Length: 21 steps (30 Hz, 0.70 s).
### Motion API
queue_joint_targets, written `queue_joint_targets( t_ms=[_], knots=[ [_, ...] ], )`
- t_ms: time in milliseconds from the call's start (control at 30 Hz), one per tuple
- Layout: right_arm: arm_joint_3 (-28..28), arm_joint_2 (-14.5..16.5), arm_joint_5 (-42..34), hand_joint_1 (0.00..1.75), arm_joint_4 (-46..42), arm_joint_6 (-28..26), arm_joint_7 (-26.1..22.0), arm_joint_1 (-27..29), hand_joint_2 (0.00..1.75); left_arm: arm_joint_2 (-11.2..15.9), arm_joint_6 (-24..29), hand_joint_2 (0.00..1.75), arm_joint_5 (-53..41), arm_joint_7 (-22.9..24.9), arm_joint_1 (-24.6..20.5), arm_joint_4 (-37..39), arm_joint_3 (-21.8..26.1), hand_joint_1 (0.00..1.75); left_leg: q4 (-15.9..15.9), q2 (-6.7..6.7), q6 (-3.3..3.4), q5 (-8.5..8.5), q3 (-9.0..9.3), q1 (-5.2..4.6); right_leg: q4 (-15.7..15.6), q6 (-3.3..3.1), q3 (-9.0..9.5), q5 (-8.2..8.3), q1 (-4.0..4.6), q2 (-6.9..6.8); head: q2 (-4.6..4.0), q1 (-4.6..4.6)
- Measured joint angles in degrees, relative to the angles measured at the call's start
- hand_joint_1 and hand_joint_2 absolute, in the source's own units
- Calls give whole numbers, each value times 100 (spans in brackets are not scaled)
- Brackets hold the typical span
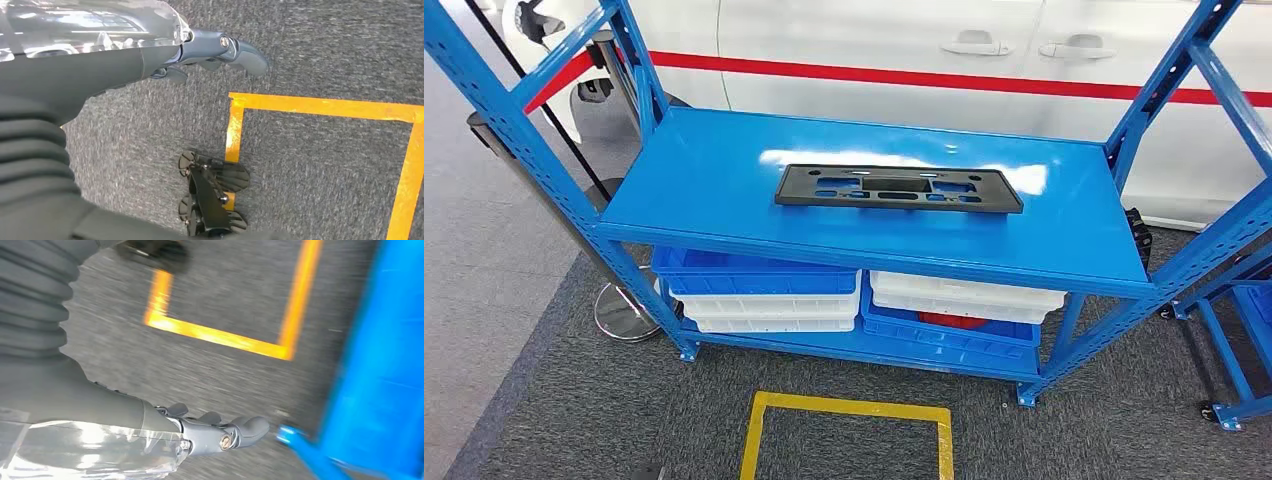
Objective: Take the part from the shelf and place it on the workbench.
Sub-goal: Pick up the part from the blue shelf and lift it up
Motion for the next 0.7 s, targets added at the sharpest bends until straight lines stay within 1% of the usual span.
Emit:
queue_joint_targets(
  t_ms=[67, 467, 700],
  knots=[
    [18, 0, -13, 0, -206, -17, -51, 8, 175, -3, 1, 0, -22, -4, -7, 5, -1, 0, 0, 0, 0, 0, 0, 0, 0, 0, 0, 0, 0, 0, -1, 0],
    [221, -31, -113, 0, -2640, -255, -763, 206, 175, -46, 20, 0, -338, -62, -67, 28, -1, 0, 1, 0, 0, 0, 6, 0, 0, 0, -3, 0, 0, 1, -2, 0],
    [279, -177, -125, 0, -4332, -330, -791, 488, 175, -68, 34, 0, -458, -72, -89, 35, -1, 0, 1, 0, 0, 0, 5, -1, -1, 0, -4, 0, 0, 1, -2, 0]
  ],
)
